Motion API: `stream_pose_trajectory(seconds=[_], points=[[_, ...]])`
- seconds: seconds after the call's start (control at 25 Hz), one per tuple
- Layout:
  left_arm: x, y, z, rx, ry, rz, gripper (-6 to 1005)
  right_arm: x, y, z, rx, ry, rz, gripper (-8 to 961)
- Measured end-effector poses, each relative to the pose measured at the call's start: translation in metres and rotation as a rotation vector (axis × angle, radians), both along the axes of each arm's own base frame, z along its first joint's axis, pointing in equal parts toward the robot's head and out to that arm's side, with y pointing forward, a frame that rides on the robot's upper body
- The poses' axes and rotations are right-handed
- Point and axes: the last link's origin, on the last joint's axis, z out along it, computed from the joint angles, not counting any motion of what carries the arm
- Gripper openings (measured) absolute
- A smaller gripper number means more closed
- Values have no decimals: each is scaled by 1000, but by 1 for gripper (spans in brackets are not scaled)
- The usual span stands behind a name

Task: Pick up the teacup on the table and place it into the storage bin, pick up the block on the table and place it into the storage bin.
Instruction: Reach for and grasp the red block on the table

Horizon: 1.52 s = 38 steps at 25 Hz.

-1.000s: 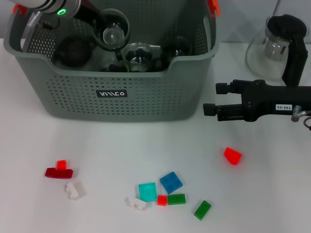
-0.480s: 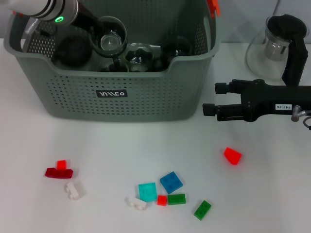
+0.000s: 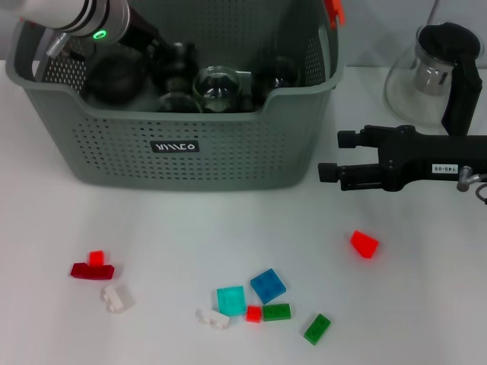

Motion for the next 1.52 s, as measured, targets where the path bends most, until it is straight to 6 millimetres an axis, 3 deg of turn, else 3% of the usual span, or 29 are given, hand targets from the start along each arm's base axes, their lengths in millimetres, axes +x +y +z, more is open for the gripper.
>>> stream_pose_trajectory(seconds=[0.08,0.32,0.6,0.8,0.84,0.88,1.16,1.32,1.44,1.52], points=[[2,0,2,4,-2,-4,414,1,0,0,0,0,-1,927],[11,-2,11,21,-19,-18,622,1,0,0,0,-1,-2,927],[34,-25,33,17,-134,-46,721,2,-1,2,-2,-3,1,927],[48,-63,47,-128,-388,-114,763,1,-3,4,-19,0,14,928],[48,-80,54,-208,-503,-169,763,1,-4,6,-28,1,23,928],[48,-80,54,-208,-503,-169,763,1,-4,6,-28,1,23,928],[30,-141,64,-481,-776,-413,762,3,-12,17,-69,4,69,928],[12,-163,55,-543,-809,-480,762,6,-15,26,-104,-15,87,928],[-10,-179,37,-575,-805,-523,762,8,-17,31,-153,-59,83,928],[-15,-182,32,-575,-810,-526,762,10,-16,34,-186,-100,63,928]])
